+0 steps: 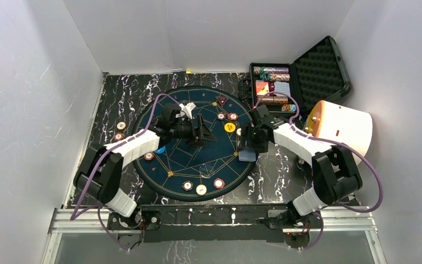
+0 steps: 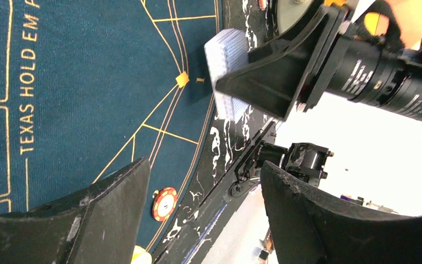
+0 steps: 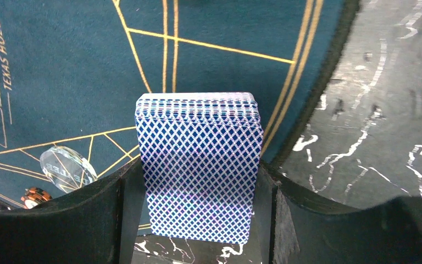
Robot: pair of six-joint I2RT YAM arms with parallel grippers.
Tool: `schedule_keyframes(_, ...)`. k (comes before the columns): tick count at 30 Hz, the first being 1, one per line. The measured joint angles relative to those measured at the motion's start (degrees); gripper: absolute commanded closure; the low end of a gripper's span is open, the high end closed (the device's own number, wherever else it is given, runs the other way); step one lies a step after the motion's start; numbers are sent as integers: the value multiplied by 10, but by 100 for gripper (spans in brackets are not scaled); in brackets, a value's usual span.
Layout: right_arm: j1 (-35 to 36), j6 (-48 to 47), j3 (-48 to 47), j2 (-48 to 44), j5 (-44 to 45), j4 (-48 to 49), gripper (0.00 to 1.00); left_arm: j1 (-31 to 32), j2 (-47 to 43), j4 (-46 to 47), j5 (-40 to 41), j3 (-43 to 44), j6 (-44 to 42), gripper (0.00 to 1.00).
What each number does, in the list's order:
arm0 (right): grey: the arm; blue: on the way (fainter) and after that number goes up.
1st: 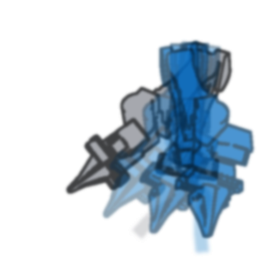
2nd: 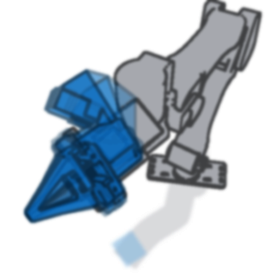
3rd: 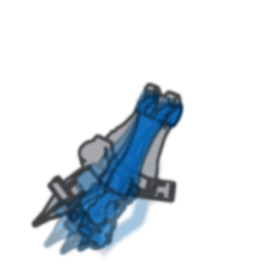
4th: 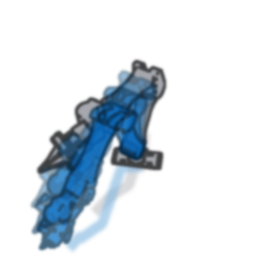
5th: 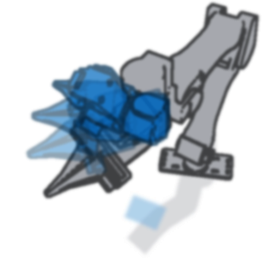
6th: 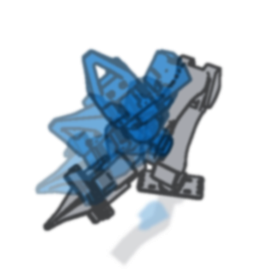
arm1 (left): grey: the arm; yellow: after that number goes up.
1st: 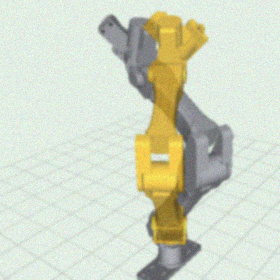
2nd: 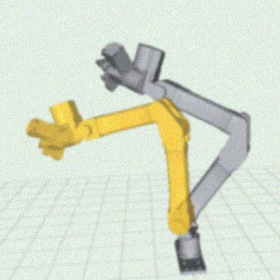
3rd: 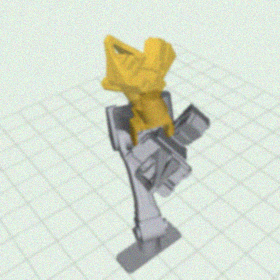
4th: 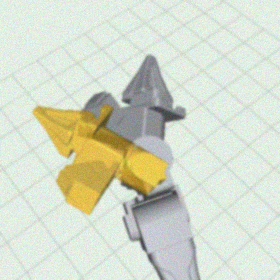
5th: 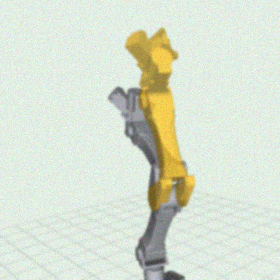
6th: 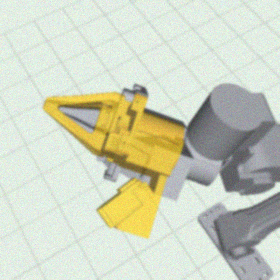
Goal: Distribute texas hold em gaming equipment
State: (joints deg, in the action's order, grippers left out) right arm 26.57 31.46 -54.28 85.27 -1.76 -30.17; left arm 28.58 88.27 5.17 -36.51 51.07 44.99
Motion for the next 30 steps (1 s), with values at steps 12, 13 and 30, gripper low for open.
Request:
schedule_keyframes(12, 93, -54, -59, 85, 12, 2, 88, -51, 105, 48, -72, 16, 23, 35)
schedule_keyframes(13, 97, -63, -62, 87, 13, 1, 88, -51, 108, 48, -76, 16, 23, 36)
schedule_keyframes(30, 138, -223, -89, 111, -10, 19, 88, -82, 127, 73, -124, 0, 17, 35)
